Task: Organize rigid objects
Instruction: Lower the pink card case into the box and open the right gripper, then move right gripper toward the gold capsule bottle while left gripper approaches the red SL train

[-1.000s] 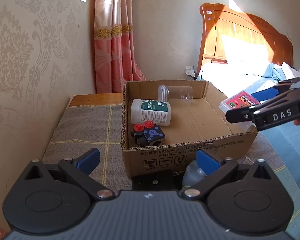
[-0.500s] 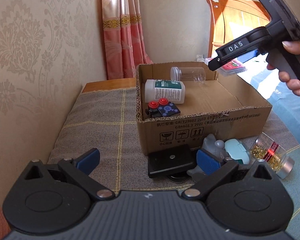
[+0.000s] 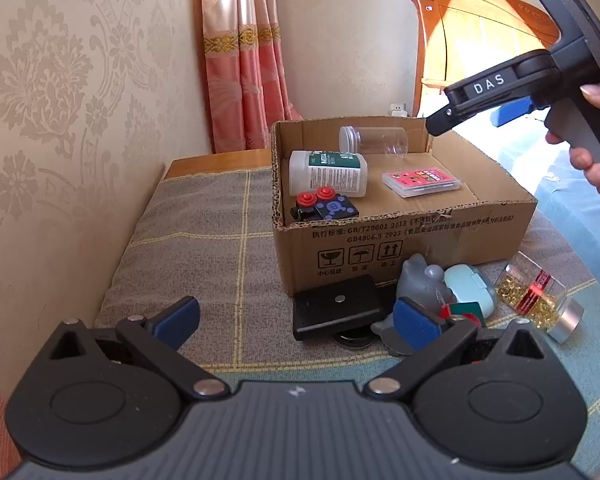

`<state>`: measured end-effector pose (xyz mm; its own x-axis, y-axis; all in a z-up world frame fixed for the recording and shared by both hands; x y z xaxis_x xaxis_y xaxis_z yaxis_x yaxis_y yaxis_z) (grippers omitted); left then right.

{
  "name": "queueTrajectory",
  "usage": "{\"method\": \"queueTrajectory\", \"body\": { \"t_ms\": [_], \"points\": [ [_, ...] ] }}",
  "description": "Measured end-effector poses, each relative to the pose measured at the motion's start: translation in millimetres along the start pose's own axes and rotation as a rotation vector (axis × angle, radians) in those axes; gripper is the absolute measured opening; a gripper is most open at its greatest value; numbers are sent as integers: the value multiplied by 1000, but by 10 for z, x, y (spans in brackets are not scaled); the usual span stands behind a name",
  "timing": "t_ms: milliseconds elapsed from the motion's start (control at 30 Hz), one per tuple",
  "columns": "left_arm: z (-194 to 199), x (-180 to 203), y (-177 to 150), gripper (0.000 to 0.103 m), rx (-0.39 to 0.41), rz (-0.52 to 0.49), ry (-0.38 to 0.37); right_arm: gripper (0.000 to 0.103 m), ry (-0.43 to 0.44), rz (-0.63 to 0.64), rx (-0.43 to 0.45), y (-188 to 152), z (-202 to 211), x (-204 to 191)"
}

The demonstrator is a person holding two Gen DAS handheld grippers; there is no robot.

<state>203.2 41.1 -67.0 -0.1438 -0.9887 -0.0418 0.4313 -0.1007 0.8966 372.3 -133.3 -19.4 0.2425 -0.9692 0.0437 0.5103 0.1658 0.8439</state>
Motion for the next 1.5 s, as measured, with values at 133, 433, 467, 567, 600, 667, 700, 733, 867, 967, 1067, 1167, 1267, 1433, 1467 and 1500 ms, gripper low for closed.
{"method": "queueTrajectory", "body": {
  "t_ms": [133,433,467,567,600,667,700,733,867,967,1067,1167,1267,1433,1467,1500],
  "points": [
    [56,-10,-24,102,-5,4,4,103,8,-15,0,-101,161,-31],
    [199,6,-47,102,2,7,-2,103,-31,-36,-12,-524,504,-38],
    [208,8,-51,102,2,7,-2,103,-36,-42,-15,-588,541,-28],
    [233,23,-66,102,0,7,-12,103,-61,-68,-27,-786,639,-14],
    [247,31,-73,102,1,5,-16,103,-67,-78,-32,-863,678,-17],
    [273,49,-84,102,3,1,-21,103,-74,-94,-40,-1005,757,-24],
    [279,57,-87,102,4,-1,-26,103,-81,-104,-44,-1075,798,-33],
    [283,64,-93,102,3,-2,-29,103,-84,-108,-48,-1126,826,-43],
    [287,108,-129,102,-5,-8,-38,103,-104,-121,-66,-1402,950,-90],
    [283,145,-150,102,-12,-15,-46,103,-119,-117,-97,-1588,975,-91],
    [270,189,-165,102,-21,-21,-55,103,-151,-116,-124,-1735,980,-33],
    [253,235,-178,102,-30,-28,-62,103,-166,-138,-136,-1817,993,55],
    [224,281,-183,102,-38,-38,-65,103,-177,-152,-139,-1868,1014,143],
    [158,370,-178,102,-50,-63,-60,103,-189,-181,-143,-1931,1018,247],
    [136,380,-167,102,-49,-68,-55,103,-189,-178,-147,-1951,1016,256],
    [110,380,-159,102,-51,-75,-48,103,-187,-171,-150,-1969,1012,255]
  ]
}}
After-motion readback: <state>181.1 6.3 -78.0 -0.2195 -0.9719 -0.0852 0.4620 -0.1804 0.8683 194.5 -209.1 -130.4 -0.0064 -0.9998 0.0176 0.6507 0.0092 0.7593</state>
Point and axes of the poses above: each gripper's, at about its wrist camera, not at the fingertips, and z roughly against the way its jaws point, x to its right, y to its top, the point moved 7 cm from there along -z, roughly the way its jaws point, and after that the axes turned 14 degrees about x, right-handed, at the moved point
